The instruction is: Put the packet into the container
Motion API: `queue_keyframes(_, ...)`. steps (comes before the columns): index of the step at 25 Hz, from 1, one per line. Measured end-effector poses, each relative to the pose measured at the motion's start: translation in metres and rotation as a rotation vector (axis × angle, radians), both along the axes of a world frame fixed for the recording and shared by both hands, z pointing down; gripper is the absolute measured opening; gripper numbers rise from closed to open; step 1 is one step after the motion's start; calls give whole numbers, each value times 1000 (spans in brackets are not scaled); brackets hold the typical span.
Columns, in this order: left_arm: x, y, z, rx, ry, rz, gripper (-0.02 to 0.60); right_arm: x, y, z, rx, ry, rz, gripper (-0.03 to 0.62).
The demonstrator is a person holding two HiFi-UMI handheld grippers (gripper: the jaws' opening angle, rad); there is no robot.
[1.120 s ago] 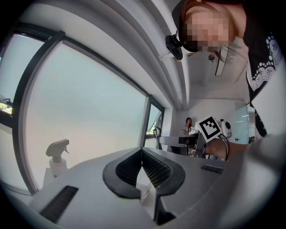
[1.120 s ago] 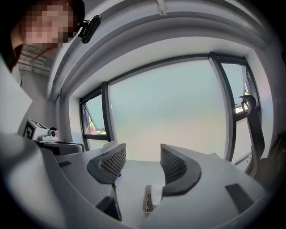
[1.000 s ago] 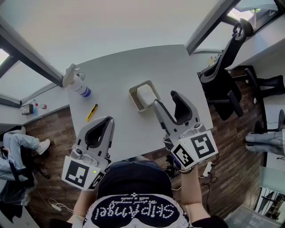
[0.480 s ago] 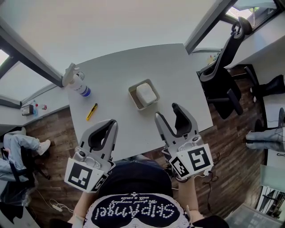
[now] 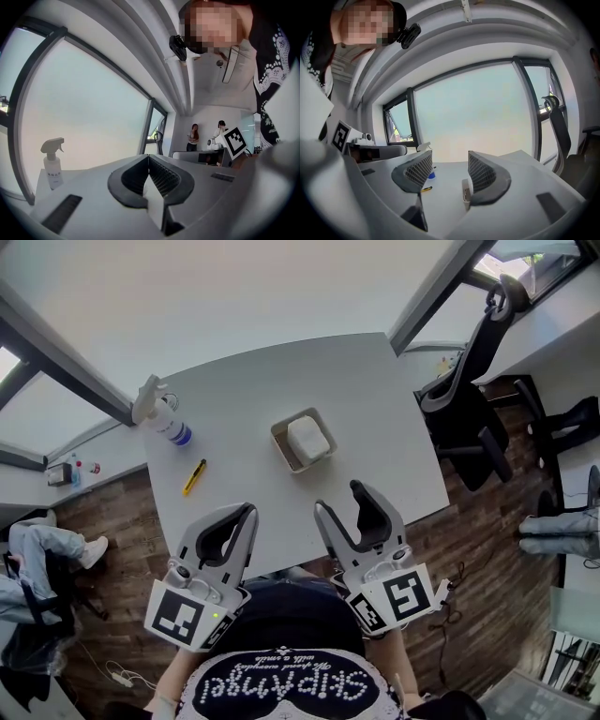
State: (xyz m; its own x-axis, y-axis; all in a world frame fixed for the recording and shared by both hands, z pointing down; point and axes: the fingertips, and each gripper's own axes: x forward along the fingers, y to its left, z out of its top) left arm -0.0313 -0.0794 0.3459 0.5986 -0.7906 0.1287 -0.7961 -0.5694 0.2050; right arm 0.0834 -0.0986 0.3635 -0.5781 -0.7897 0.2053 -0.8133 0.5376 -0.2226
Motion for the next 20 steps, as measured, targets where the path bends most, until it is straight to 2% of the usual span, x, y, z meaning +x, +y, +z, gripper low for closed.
queue_keyframes(14,4,7,10,-20,-19,24,8,-14,29,17,-42,33,-38,236)
queue_keyframes(17,5,8,10,-23,-21,26,8,-16,34,19,-52,38,-40,196)
queue_keyframes(20,4,7,10,-23,-23,23,8,-13,35,20,-64,41,-17,122)
